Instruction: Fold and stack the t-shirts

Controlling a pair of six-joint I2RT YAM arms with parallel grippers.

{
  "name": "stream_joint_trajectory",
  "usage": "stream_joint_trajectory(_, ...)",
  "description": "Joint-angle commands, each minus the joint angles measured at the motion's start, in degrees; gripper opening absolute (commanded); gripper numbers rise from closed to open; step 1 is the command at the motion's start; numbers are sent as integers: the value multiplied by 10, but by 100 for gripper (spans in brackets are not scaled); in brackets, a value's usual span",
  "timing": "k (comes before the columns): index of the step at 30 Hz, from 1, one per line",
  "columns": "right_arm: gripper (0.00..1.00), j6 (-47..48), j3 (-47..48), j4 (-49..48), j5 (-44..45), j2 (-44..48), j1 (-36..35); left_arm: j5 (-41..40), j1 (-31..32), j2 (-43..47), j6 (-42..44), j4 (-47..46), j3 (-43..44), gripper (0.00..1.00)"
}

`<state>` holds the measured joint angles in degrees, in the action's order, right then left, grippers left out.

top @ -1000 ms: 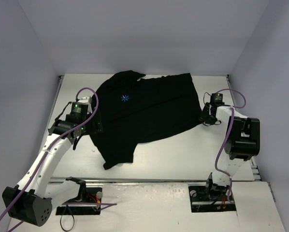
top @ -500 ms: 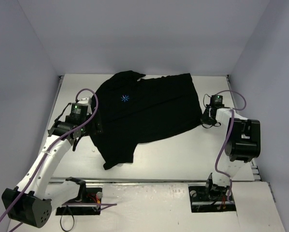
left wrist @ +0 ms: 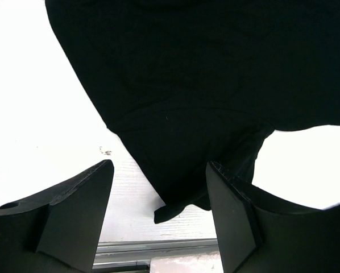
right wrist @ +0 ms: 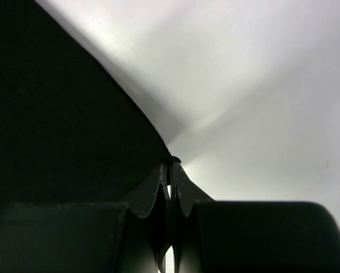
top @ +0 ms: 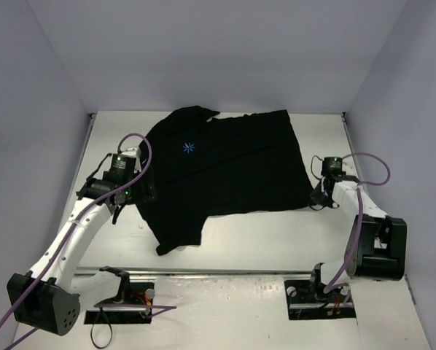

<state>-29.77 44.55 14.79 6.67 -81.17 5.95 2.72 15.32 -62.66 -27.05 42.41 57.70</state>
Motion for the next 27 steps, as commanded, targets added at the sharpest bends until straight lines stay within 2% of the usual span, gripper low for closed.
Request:
stream_joint_trajectory(1,12,-53,-32,61,28,59,1,-17,2,-25,8,-10,32,63)
stream_joint_trajectory(5,40,-56,-28,65,27,115,-14,-22,2,-60,9,-24,37,63)
stream_joint_trajectory(7,51,-42,1,65,39,121,-34,-22,2,-82,12,-39,37,63)
stream_joint_trajectory(11,55,20,69,64,37,54,-90,-40,2,-154,16,-63,53,63)
stream_joint_trajectory(15,56,47,107,35,5,-33,-99,-39,1,-233,16,-82,76,63)
stream_joint_trajectory(27,55,80,172,-40,3,-222,-99,-39,-17,-413,3,-116,140,63)
